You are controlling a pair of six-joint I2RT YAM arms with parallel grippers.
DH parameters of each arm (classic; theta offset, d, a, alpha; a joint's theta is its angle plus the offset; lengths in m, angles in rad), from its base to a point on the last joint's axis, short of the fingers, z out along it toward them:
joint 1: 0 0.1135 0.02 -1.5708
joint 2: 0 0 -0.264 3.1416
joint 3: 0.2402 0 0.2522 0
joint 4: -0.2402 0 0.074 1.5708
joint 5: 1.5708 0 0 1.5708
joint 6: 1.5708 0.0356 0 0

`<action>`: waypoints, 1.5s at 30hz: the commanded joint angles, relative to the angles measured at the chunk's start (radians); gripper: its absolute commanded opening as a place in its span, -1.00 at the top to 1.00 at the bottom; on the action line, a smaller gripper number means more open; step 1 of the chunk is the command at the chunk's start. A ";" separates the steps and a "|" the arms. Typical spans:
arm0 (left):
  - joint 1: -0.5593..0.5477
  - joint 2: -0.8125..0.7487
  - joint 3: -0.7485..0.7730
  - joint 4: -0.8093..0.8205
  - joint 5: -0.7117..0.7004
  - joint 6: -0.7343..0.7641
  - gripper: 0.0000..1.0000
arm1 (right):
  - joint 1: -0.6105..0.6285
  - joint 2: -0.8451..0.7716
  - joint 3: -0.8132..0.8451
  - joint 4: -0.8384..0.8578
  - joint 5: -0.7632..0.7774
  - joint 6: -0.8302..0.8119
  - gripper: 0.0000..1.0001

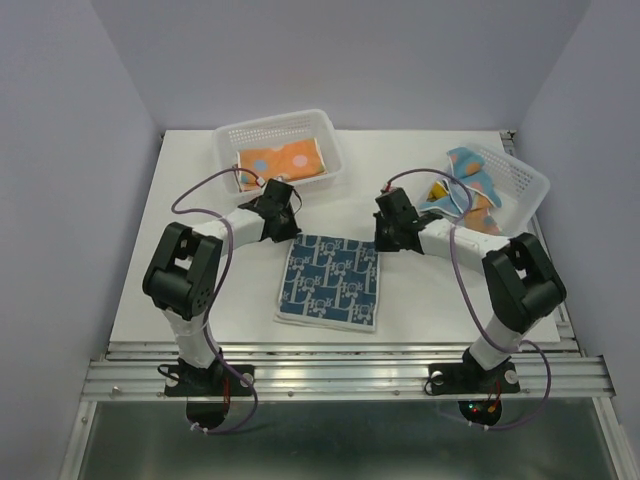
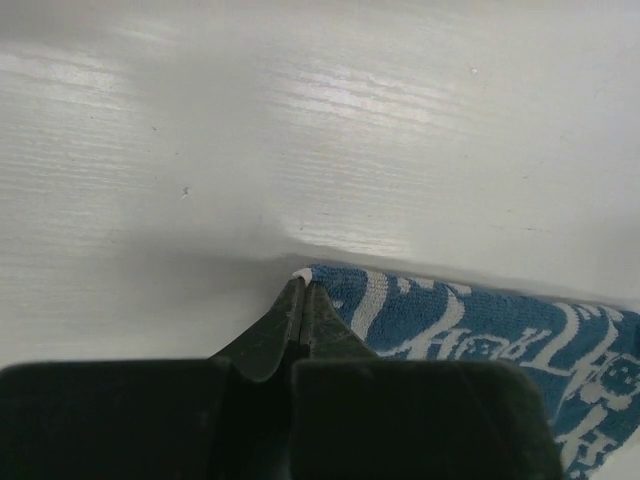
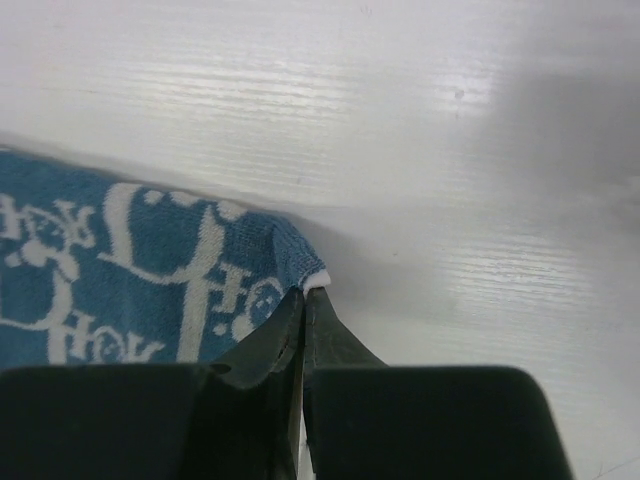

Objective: Fold and stack the towels
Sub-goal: Fold the towel

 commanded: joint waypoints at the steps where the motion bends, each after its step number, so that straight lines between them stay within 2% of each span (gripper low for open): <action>1: 0.004 -0.135 0.000 0.041 -0.019 0.014 1.00 | -0.005 -0.123 0.019 0.061 -0.027 -0.055 0.99; 7: 0.004 -0.239 -0.117 0.091 0.039 -0.004 1.00 | -0.002 -0.247 -0.087 0.090 -0.188 -0.038 0.99; 12: 0.002 -0.341 -0.251 0.148 0.090 -0.034 1.00 | 0.018 -0.337 -0.168 0.090 -0.236 -0.010 0.99; 20: -0.002 -0.595 -0.521 0.229 0.128 -0.113 1.00 | 0.042 -0.525 -0.349 0.144 -0.381 0.051 0.99; 26: -0.017 -0.755 -0.663 0.245 0.144 -0.170 1.00 | 0.105 -0.604 -0.452 0.179 -0.424 0.101 0.99; 34: -0.025 -0.930 -0.772 0.231 0.170 -0.224 1.00 | 0.142 -0.729 -0.543 0.176 -0.444 0.138 0.99; 45: -0.031 -0.990 -0.827 0.153 0.163 -0.261 1.00 | 0.147 -0.758 -0.630 0.199 -0.493 0.169 0.99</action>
